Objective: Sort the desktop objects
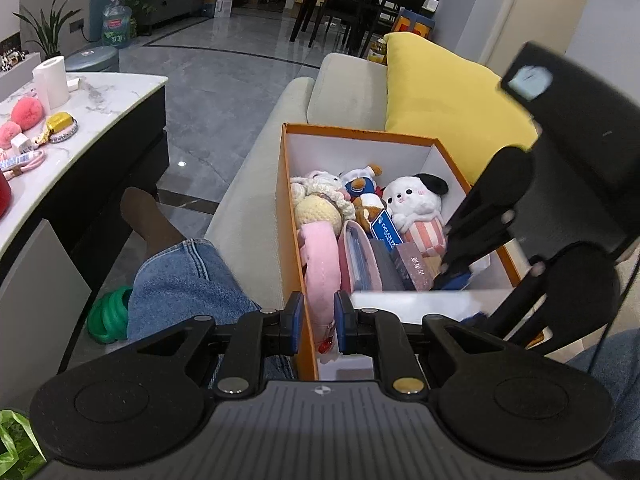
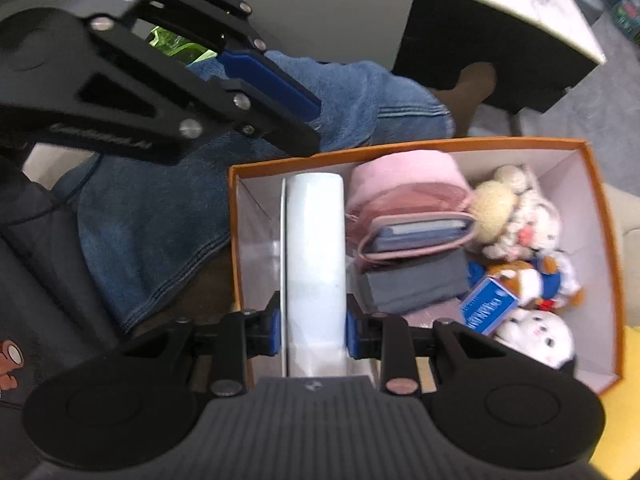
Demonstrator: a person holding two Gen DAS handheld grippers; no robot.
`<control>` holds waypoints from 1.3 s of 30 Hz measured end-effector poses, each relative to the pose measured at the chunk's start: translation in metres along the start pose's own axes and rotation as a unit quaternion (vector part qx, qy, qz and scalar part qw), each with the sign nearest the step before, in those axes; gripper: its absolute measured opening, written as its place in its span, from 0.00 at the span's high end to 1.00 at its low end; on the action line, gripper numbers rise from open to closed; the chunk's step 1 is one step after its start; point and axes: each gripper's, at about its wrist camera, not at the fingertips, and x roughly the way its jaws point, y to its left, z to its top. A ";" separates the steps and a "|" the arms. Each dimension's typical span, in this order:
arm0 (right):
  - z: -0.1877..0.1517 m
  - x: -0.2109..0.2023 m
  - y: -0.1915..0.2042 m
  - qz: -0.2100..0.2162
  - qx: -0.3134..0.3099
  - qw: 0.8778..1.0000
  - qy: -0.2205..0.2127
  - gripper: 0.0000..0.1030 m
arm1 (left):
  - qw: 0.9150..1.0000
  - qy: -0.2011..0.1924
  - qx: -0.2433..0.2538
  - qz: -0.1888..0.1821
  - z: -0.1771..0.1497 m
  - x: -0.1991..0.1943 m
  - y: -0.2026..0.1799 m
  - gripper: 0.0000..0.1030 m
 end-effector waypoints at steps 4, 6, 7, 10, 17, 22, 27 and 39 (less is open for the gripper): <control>0.005 0.026 -0.004 0.017 -0.013 0.999 0.024 0.70 | 1.000 0.007 0.005 -0.007 0.000 0.006 0.002 0.83; 0.006 0.038 -0.006 0.025 -0.015 0.999 0.036 0.70 | 1.000 0.009 0.004 -0.011 0.000 0.008 0.004 0.83; 0.006 0.041 -0.008 0.029 -0.015 0.999 0.041 0.70 | 1.000 0.011 0.003 -0.013 0.000 0.010 0.004 0.83; 0.007 0.048 -0.013 0.042 -0.011 0.998 0.045 0.70 | 1.000 0.018 0.004 -0.015 0.000 0.015 0.004 0.83; 0.013 0.051 -0.014 0.073 0.000 0.996 0.041 0.68 | 1.000 0.026 0.005 -0.013 0.001 0.020 0.001 0.83; 0.014 0.042 -0.007 0.060 -0.009 0.998 0.030 0.68 | 1.000 0.029 0.010 -0.004 0.002 0.019 -0.003 0.83; 0.004 0.008 -0.001 0.039 0.017 0.999 -0.016 0.66 | 1.000 0.021 0.021 0.007 0.004 0.010 -0.014 0.83; -0.063 -0.057 0.050 -0.099 0.184 0.966 -0.153 0.52 | 0.998 -0.016 0.056 0.008 -0.004 -0.016 -0.062 0.59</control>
